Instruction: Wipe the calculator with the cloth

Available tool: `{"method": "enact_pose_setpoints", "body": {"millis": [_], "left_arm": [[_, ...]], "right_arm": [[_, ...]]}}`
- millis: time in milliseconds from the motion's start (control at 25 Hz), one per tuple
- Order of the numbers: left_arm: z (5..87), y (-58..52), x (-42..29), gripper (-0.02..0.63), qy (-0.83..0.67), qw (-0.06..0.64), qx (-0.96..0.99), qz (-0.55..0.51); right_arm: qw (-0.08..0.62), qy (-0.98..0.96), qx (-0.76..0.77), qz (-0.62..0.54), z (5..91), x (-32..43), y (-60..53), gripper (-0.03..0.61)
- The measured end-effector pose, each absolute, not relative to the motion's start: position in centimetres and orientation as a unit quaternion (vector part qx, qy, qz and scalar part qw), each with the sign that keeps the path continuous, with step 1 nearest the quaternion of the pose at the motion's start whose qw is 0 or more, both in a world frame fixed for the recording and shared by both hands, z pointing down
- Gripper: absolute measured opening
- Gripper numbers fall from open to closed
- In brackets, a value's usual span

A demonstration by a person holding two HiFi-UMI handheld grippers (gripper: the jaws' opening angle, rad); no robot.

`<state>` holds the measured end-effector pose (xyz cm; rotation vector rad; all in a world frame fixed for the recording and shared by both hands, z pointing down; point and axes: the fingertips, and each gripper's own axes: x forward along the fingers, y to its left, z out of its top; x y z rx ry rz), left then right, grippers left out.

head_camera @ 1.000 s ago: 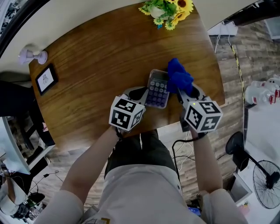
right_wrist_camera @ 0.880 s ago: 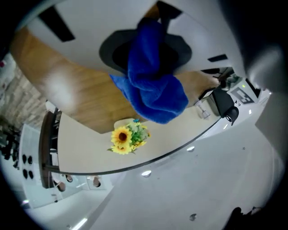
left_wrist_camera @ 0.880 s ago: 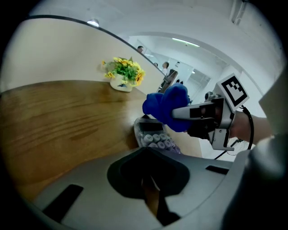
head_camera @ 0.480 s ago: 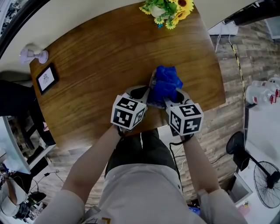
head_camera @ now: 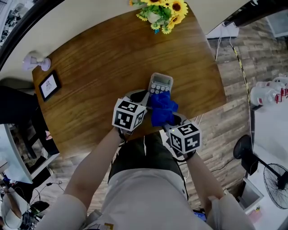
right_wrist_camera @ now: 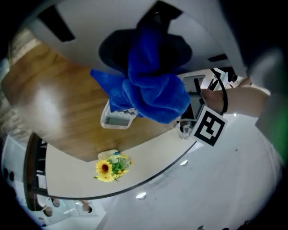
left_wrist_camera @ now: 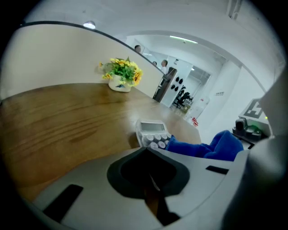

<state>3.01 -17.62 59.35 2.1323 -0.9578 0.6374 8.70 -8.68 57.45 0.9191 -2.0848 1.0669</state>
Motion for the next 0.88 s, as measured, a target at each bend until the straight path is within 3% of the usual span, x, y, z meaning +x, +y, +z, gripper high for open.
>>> {"method": "enact_pose_setpoints", "body": {"millis": [320, 880], "left_arm": [[56.5, -14.9, 1.8, 0.003, -0.366, 0.337, 0.828, 0.260], [41.2, -16.5, -0.6, 0.003, -0.392, 0.213, 0.870, 0.213]], "right_arm": [[0.322, -0.780, 0.360, 0.397, 54.4, 11.2, -7.9, 0.083], [0.202, -0.843, 0.411, 0.283, 37.3, 11.4, -14.5, 0.083]]}}
